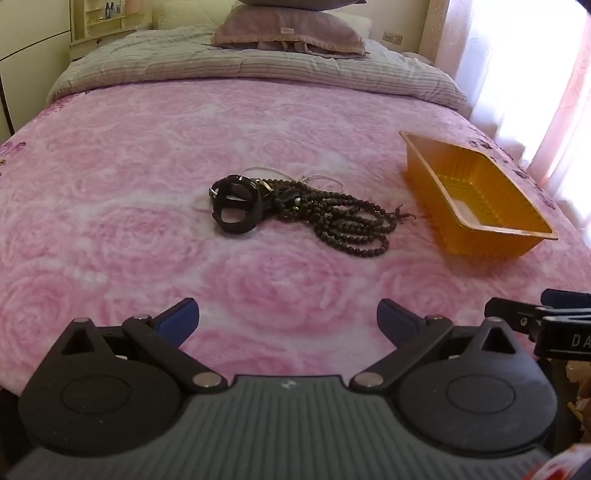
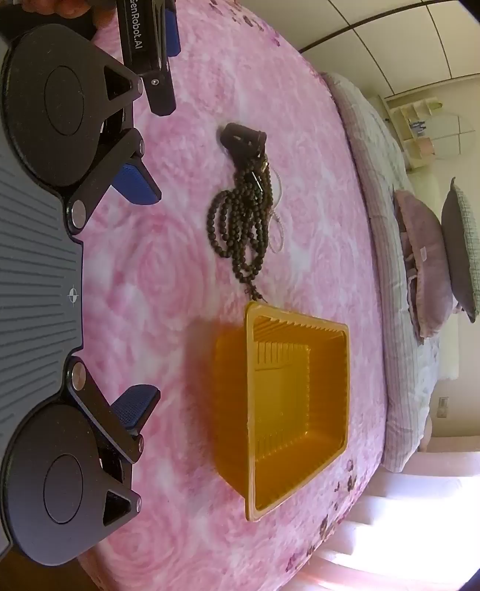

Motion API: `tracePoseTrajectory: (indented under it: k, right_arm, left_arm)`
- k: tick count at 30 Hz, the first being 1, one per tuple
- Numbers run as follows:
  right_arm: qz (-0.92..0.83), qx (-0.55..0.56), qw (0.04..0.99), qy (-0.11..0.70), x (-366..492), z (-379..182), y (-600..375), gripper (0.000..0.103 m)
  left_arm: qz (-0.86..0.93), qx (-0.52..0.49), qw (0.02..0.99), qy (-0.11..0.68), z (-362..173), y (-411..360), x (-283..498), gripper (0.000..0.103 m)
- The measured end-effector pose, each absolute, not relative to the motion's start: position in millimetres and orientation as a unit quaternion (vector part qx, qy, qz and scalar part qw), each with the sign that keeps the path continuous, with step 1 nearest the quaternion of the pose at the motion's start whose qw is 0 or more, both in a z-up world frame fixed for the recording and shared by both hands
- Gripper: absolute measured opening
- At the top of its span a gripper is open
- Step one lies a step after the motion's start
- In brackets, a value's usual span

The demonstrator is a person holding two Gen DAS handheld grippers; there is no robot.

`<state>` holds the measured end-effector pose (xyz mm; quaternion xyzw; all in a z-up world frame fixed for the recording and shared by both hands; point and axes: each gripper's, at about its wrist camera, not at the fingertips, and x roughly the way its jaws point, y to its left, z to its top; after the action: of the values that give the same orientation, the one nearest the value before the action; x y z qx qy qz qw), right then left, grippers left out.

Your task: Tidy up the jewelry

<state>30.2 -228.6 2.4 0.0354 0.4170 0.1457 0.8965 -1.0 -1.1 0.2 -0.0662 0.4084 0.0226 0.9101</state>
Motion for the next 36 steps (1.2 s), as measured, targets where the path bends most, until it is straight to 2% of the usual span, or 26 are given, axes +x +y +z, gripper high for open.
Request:
tracePoseTrajectory:
  k: [36]
  right_arm:
    - [0.140, 0.027, 0.897, 0.419, 31.1, 0.4, -228.6, 0.103]
  left_arm:
    - [0.013, -0.064, 0.912, 0.406, -1.7, -3.2, -0.5, 0.102]
